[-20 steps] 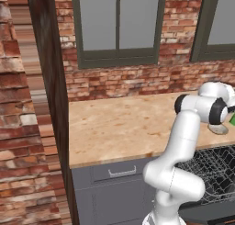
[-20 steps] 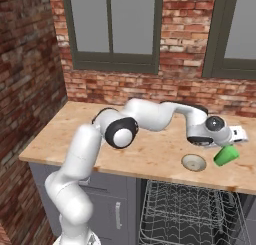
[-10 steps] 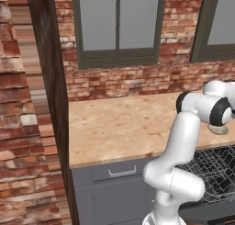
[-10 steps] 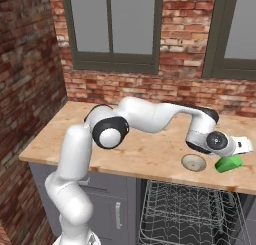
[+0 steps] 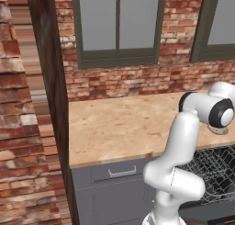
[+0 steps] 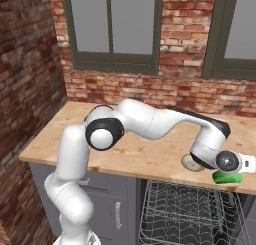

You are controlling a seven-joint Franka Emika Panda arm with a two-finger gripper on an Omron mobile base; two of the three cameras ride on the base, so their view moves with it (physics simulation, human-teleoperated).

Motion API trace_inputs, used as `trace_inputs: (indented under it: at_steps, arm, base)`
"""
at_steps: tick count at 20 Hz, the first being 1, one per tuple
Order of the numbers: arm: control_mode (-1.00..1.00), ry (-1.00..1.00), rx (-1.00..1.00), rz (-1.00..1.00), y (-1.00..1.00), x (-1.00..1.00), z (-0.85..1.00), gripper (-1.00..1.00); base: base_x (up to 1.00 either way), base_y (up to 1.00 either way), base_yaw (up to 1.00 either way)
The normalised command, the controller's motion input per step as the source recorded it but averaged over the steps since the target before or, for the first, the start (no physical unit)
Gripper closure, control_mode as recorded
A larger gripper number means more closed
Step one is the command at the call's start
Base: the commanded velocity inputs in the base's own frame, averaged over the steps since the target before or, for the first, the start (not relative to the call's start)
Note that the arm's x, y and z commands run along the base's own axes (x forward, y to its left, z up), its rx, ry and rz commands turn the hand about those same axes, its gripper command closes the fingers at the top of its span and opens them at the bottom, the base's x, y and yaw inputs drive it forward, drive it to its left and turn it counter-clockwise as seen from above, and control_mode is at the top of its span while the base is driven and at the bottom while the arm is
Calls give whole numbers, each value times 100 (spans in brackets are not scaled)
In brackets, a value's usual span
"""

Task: Pick up the cup and bowl from the counter, place them in the dishwasher, and close the dishwasher door.

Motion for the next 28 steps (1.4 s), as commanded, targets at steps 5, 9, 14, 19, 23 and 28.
trace_inputs:
  at_steps: [5,9,14,19,23,28]
  arm:
    - [-100,-2,33,0,-21,-53,1,100]
    - [-100,-6,25,0,-14,-50,0,100]
    - [-100,-11,12,-2,0,-47,-3,100]
    - [-100,-21,1,-7,9,-63,-21,100]
    - [-100,-21,-4,-8,56,-61,-41,100]
    - [-100,-17,-8,-12,78,-21,-38,100]
  base:
    - [0,0,0]
    - [0,0,0]
    - [0,0,0]
    - [0,0,0]
    - [0,0,0]
    - [0,0,0]
